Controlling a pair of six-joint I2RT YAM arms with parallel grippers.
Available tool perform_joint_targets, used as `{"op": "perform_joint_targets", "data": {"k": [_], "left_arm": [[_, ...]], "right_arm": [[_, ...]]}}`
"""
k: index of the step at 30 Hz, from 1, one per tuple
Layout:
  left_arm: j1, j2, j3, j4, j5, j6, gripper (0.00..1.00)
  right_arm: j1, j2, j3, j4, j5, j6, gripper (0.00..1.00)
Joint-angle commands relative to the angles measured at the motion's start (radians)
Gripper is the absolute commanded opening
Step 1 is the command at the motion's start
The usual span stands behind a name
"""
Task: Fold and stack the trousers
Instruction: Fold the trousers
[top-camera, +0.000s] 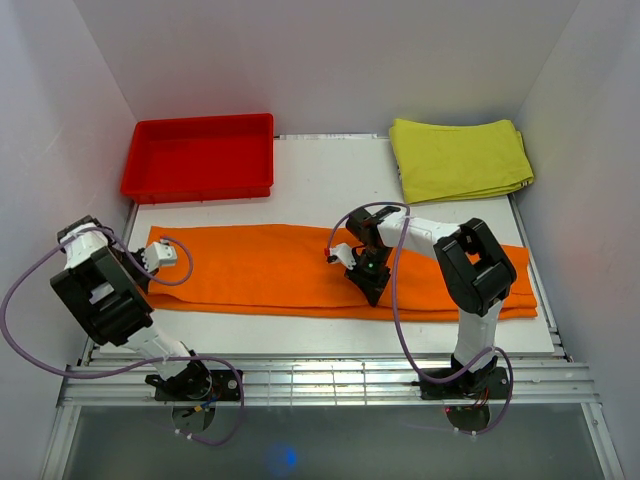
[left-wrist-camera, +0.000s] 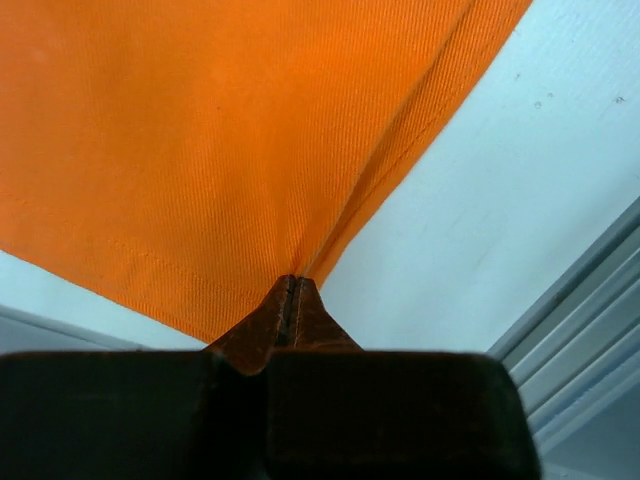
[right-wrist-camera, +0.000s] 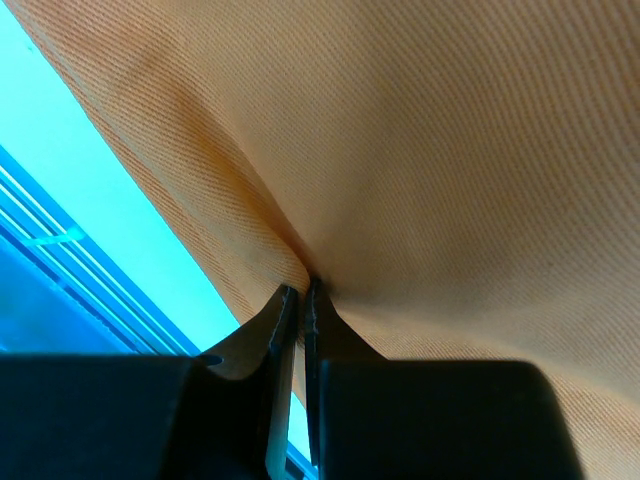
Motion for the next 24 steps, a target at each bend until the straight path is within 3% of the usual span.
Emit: {"op": "perform_joint_targets", "data": {"k": [1, 10, 14, 19, 24], "left_arm": [[0.008, 0.018, -0.063, 0.059, -0.076, -0.026, 0.0], [0.006, 0.231, -0.126, 0.302, -0.205, -0.225, 0.0], [0.006, 0.265, -0.097, 0.322, -0.208, -0.28, 0.0], [0.006, 0.263, -0.085, 0.32, -0.212, -0.287, 0.0], [0.006, 0.26, -0.095, 0.323, -0.232, -0.29, 0.0]], "right_arm": [[0.015, 0.082, -0.043, 0.105, 0.056, -0.014, 0.08], [0.015, 0.071, 0.021, 0.06, 0.041, -0.019, 0.08], [0.012, -0.028, 0.072, -0.029, 0.015, -0.06, 0.08], [0.007, -0.215, -0.04, -0.088, -0.091, -0.184, 0.08], [0.007, -0.271, -0.046, -0.116, -0.143, -0.223, 0.08]]}}
